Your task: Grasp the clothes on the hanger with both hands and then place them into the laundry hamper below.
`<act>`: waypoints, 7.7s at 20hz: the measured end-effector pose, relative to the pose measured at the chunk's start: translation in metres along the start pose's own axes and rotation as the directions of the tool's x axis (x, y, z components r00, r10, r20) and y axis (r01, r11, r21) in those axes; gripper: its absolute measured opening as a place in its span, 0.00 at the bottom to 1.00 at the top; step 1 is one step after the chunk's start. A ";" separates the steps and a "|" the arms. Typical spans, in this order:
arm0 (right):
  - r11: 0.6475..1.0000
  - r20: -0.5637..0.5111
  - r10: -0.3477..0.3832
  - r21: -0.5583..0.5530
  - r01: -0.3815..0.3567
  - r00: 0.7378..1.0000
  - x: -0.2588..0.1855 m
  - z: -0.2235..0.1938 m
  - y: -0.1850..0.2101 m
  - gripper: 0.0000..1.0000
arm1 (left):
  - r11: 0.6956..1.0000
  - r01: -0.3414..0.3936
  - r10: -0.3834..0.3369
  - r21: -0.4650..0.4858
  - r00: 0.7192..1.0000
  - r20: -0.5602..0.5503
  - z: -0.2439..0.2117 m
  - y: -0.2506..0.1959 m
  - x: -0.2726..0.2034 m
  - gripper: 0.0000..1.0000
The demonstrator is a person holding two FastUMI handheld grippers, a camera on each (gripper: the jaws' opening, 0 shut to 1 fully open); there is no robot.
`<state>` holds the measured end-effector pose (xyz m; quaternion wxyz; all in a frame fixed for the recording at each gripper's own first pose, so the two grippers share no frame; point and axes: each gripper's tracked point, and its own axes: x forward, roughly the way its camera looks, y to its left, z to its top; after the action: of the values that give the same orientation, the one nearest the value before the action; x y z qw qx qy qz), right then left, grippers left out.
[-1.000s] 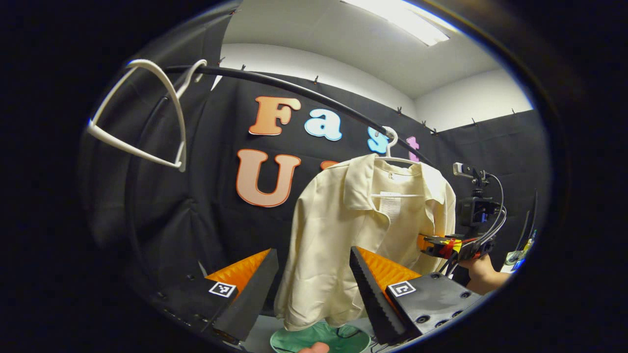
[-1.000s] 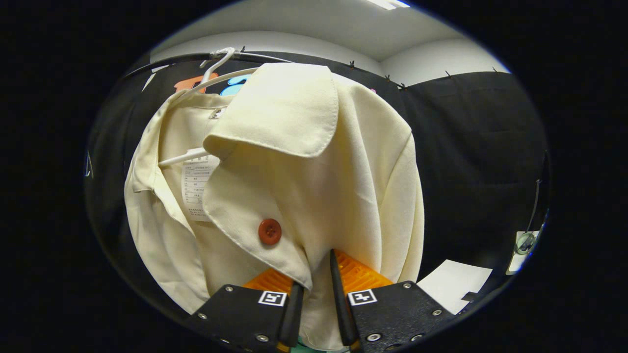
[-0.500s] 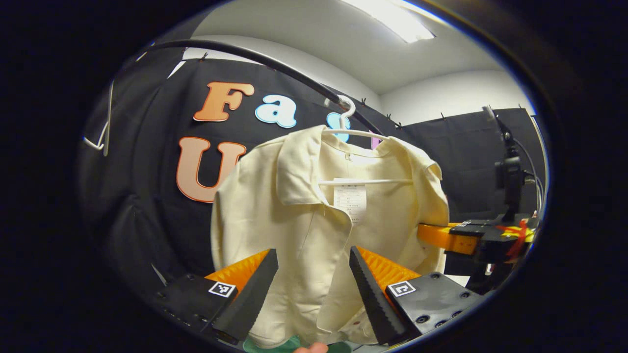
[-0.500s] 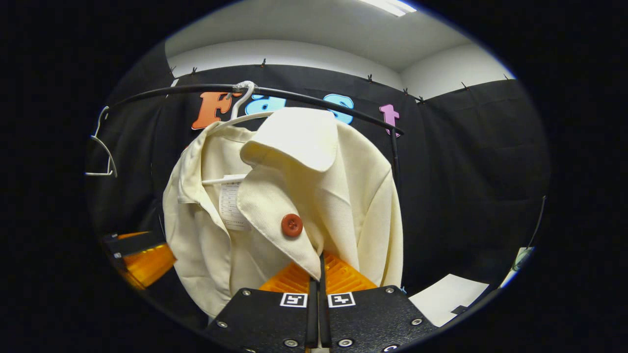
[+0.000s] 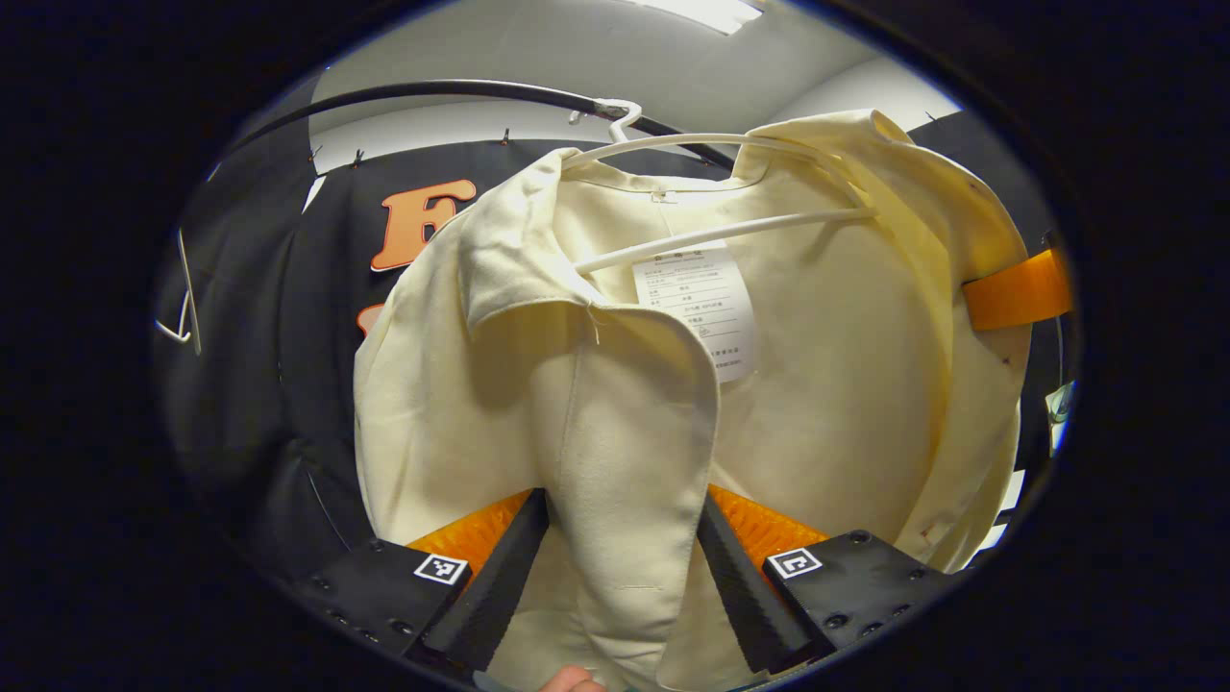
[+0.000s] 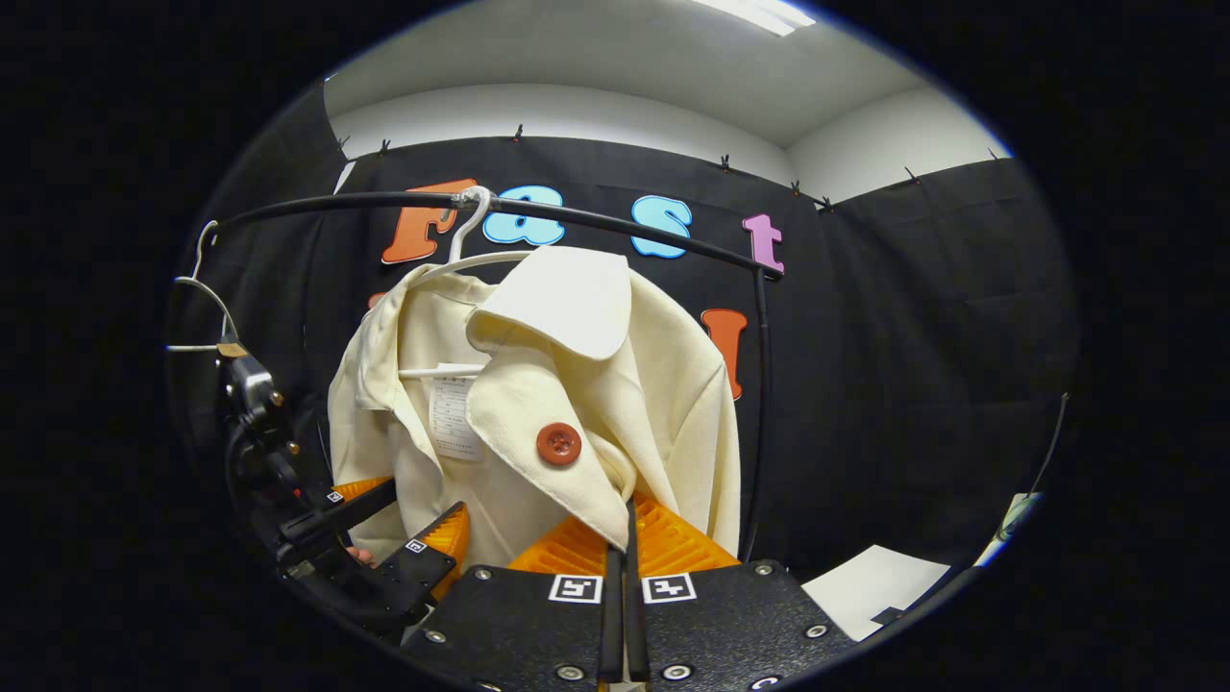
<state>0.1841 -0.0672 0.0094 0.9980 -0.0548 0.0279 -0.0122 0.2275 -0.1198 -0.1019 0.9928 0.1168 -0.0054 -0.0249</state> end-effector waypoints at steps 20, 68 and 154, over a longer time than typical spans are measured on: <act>0.993 0.082 -0.098 -0.058 0.103 0.992 -0.022 0.042 -0.060 0.01 | 0.941 -0.304 0.291 0.152 0.951 0.102 0.078 0.191 -0.003 0.12; 0.964 -0.009 0.265 -0.006 -0.265 0.964 -0.041 0.021 0.071 0.01 | 0.985 -0.109 0.099 -0.130 0.991 -0.086 0.063 0.152 -0.109 0.14; 0.984 0.062 0.130 0.116 -0.136 0.990 -0.153 0.059 0.037 0.84 | 0.942 -0.075 0.074 -0.328 0.997 -0.016 0.149 0.158 -0.207 0.95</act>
<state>0.0356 -0.0196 0.0721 0.9985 0.0068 0.0037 0.0543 0.0255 0.0096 0.0790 0.9986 -0.0506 -0.0039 0.0123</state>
